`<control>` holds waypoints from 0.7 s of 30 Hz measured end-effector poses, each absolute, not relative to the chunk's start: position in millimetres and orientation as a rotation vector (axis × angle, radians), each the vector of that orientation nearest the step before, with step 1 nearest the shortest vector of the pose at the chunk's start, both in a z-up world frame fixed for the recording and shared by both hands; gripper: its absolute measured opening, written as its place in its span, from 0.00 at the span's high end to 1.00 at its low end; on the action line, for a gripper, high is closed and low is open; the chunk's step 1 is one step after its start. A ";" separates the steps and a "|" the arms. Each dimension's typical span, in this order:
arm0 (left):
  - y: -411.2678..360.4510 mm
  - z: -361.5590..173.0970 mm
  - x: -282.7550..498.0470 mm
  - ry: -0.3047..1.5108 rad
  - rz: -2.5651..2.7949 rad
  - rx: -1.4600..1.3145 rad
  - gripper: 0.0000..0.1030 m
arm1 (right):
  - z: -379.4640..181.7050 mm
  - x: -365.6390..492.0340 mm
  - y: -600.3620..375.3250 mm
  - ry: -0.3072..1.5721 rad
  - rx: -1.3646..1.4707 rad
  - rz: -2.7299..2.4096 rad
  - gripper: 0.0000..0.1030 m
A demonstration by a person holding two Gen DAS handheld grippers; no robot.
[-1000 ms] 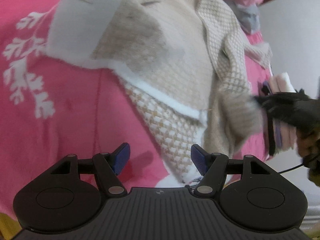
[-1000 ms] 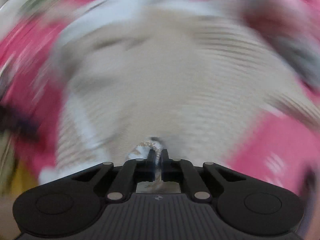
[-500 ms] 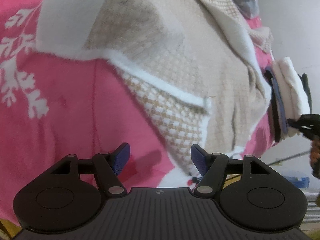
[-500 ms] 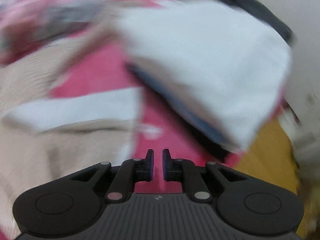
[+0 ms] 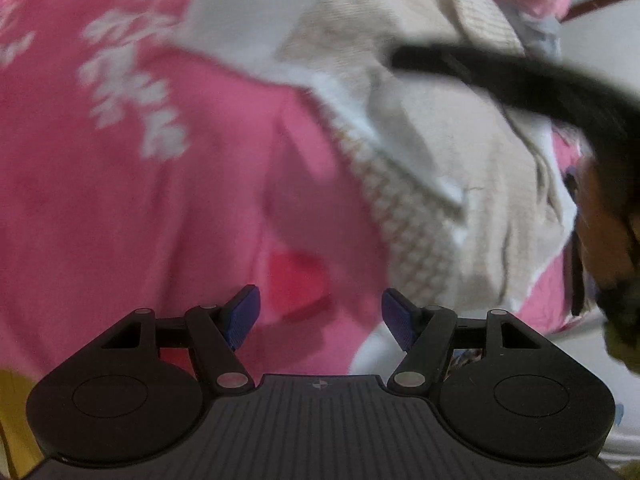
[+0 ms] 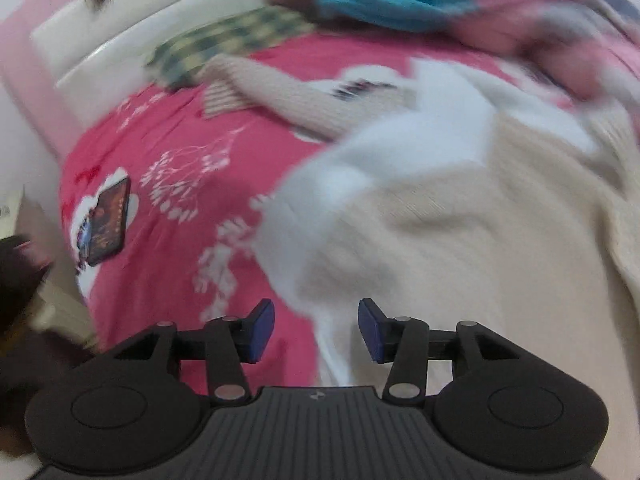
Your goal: Fold clothes
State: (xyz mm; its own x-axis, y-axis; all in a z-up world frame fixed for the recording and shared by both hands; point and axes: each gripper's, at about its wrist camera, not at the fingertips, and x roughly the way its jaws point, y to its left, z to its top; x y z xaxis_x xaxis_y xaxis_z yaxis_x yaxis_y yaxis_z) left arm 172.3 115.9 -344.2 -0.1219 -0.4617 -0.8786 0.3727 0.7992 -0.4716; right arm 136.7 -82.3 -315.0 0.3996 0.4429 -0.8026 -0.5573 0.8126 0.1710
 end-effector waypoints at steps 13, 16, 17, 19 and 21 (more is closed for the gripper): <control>183.5 -347.2 166.2 1.513 -0.541 -0.212 0.35 | -326.4 202.6 44.9 0.859 -0.557 0.683 0.22; 189.2 -345.8 171.9 1.510 -0.523 -0.229 0.35 | -343.9 220.6 43.9 1.023 -0.637 0.637 0.50; 190.3 -344.1 173.3 1.505 -0.522 -0.226 0.35 | -349.8 226.5 43.5 1.078 -0.663 0.621 0.68; 195.8 -338.3 178.6 1.487 -0.525 -0.238 0.35 | -357.5 236.0 38.0 1.180 -0.704 0.588 0.75; 202.3 -331.7 184.8 1.466 -0.529 -0.255 0.35 | -331.9 223.5 -10.4 1.214 -0.643 0.556 0.76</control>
